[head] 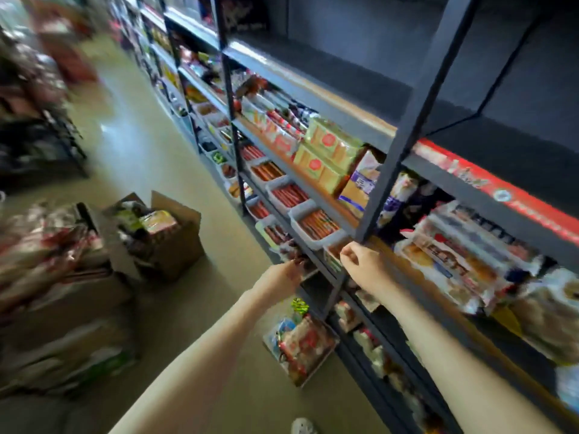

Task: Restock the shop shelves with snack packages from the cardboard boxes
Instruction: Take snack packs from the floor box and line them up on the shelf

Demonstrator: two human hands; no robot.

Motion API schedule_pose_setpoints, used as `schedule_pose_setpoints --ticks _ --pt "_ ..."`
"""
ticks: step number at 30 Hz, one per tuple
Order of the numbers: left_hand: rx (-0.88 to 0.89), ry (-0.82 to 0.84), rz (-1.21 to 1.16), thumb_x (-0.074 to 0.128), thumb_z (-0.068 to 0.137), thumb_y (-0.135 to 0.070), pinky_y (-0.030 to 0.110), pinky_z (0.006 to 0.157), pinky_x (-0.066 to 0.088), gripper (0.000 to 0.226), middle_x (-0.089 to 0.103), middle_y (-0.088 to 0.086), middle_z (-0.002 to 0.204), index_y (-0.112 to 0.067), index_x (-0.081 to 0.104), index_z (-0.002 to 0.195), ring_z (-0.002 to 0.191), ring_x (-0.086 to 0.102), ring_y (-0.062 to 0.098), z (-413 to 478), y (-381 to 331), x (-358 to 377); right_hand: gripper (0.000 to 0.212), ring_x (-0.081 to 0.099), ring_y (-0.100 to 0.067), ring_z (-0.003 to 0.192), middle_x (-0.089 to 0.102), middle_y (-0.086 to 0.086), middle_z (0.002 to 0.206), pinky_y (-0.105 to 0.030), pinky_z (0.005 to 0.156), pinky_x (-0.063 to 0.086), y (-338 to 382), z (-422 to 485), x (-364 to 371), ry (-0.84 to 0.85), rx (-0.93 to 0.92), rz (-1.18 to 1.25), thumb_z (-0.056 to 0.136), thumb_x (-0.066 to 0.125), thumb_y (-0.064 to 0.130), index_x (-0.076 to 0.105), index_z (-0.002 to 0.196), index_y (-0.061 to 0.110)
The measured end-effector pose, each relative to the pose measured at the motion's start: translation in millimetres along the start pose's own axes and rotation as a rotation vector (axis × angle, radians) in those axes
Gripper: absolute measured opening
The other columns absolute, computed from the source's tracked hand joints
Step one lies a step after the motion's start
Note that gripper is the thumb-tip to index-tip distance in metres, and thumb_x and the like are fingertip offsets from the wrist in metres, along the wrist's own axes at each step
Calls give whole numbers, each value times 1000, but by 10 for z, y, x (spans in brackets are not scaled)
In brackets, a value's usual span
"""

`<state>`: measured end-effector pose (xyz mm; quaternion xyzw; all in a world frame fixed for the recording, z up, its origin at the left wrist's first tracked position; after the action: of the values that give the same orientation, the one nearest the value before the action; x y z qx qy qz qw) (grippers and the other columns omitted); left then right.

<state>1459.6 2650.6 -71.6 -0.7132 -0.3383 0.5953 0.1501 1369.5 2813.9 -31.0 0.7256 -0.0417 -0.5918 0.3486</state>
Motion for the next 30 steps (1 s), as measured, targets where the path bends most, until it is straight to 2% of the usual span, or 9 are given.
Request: schedule_pose_setpoints --ticks 2,5,8,9,11,13,20,26,30 --pt "-194 3 25 46 94 -13 31 83 50 27 67 13 112 -6 64 113 102 64 30 -66 656 -145 19 59 -30 101 65 -13 105 -28 73 39 -21 318 413 168 12 -77 97 47 19 61 104 9" --pt "-437 29 52 45 94 -13 28 78 49 24 65 10 111 -5 62 109 102 63 28 -207 1485 -377 17 58 -31 104 64 -13 106 -33 81 44 -39 786 943 377 19 -179 96 45 17 60 100 11" --pt "-621 -25 -13 45 96 -18 19 66 47 16 60 8 105 -9 56 89 84 60 19 -361 2133 -610 18 57 -30 103 64 -10 102 -35 80 46 75 1220 1341 492 16 -255 96 44 19 59 97 9" --pt "-652 -51 -11 45 96 -22 21 67 47 17 60 9 105 -10 56 91 86 60 20 -380 2301 -698 18 58 -30 101 65 -11 101 -35 80 45 167 1363 1469 512 -5 -270 95 45 19 59 97 8" --pt "-707 -57 8 43 96 -25 29 81 50 25 62 9 113 -9 58 108 100 60 24 -395 2584 -853 17 59 -29 96 65 -11 102 -34 77 46 429 1633 1722 547 -75 -299 94 45 18 59 95 8" --pt "-763 -59 -20 42 96 -25 34 87 51 30 62 10 118 -8 58 115 104 60 26 -372 2900 -998 16 56 -25 90 64 -11 103 -33 75 45 728 1907 2043 610 -121 -321 95 45 18 57 96 9" --pt "-807 -27 -59 40 97 -25 30 87 46 33 59 9 126 -12 56 123 112 57 25 0 3865 -1511 16 58 -23 91 63 -7 102 -34 77 50 1621 2718 3011 741 -221 -385 96 43 19 56 101 12" --pt "-800 -7 -137 41 95 -26 36 90 51 28 61 9 119 -14 58 114 106 59 25 691 4838 -2388 20 59 -23 94 62 -7 108 -36 83 51 2491 3593 3643 766 -178 -430 96 41 18 56 106 11" --pt "-745 -20 -148 39 98 -26 32 83 46 27 60 9 120 -13 55 115 108 58 27 1288 5139 -2967 19 59 -25 94 63 -10 108 -35 81 49 3113 4205 3864 738 -188 -408 95 42 16 56 106 10"
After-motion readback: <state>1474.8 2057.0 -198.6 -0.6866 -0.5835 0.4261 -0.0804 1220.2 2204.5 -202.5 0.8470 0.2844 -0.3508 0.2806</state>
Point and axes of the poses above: each hand's wrist, its own z-axis towards the middle knuckle, its own x-axis out of the palm, y = z × x, the point moved 6 cm from there along z, towards the middle knuckle
